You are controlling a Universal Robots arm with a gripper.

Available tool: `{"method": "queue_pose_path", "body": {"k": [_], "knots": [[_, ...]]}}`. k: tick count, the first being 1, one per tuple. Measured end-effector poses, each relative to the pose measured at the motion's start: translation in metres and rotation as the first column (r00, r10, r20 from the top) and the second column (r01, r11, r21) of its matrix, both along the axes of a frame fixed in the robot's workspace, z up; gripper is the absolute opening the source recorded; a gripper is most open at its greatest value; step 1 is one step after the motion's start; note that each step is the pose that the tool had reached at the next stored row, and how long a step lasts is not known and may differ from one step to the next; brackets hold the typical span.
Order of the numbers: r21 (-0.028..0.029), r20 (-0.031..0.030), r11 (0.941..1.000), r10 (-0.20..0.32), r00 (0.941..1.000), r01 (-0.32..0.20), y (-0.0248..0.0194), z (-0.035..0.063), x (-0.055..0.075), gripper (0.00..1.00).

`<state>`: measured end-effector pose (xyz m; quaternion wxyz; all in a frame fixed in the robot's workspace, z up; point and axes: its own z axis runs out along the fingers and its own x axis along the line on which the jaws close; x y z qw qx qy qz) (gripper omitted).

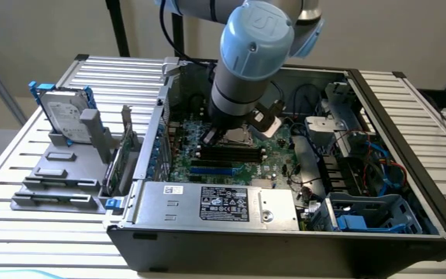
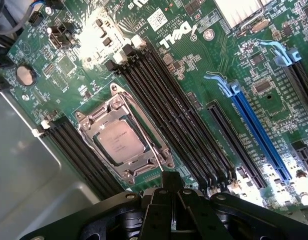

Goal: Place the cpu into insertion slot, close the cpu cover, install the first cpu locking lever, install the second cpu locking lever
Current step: 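Install the second cpu locking lever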

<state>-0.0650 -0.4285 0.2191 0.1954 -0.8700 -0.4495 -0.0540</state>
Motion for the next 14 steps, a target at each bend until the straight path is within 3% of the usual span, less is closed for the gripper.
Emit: {"method": "queue_pose_path", "body": {"k": [14], "knots": [[-0.0001, 0.0222, 1.0000, 0.000, 0.9998, 0.000, 0.0092, -0.0089, -0.0059, 0.11]]}}
